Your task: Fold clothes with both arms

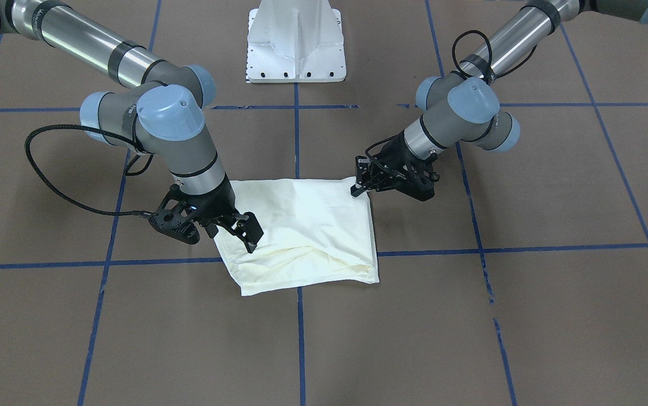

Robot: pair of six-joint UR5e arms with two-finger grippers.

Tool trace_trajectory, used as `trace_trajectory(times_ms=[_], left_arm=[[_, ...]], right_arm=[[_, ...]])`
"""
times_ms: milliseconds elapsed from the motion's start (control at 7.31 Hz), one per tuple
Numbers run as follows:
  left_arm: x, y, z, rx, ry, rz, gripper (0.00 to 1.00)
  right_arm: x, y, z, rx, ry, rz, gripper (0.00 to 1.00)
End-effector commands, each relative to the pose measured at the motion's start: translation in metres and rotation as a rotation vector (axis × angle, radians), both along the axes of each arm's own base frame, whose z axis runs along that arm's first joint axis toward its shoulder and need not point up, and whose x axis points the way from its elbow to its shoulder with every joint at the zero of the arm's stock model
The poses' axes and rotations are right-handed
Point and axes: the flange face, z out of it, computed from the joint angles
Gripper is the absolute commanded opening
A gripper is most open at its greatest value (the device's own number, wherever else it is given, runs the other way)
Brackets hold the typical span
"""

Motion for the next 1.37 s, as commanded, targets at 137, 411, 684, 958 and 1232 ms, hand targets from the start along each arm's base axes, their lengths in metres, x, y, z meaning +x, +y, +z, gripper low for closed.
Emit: trace_trajectory(times_ms=[137, 411, 684, 958, 1232], left_arm=[[-0.003, 0.003, 0.015, -0.014, -0.019, 0.001, 0.0], [-0.005, 0.005, 0.026, -0.024, -0.033, 0.001, 0.0], [-0.008, 0.007, 0.03, -0.028, -0.035, 0.005, 0.0], [-0.027, 0.003, 0.022, -0.014, -0.018, -0.008, 0.0], [-0.119, -0.022, 0.074, 0.072, -0.082, -0.025, 0.0]], right_arm=[[0.003, 0.001, -0.002, 0.001, -0.007, -0.003, 1.0], [0.003, 0.001, 0.0, 0.0, -0.004, -0.004, 1.0], [0.003, 0.001, 0.0, 0.0, -0.004, -0.004, 1.0], [0.015, -0.007, -0.002, -0.006, -0.014, -0.001, 1.0], [0.09, -0.014, 0.039, 0.017, -0.012, -0.077, 1.0]])
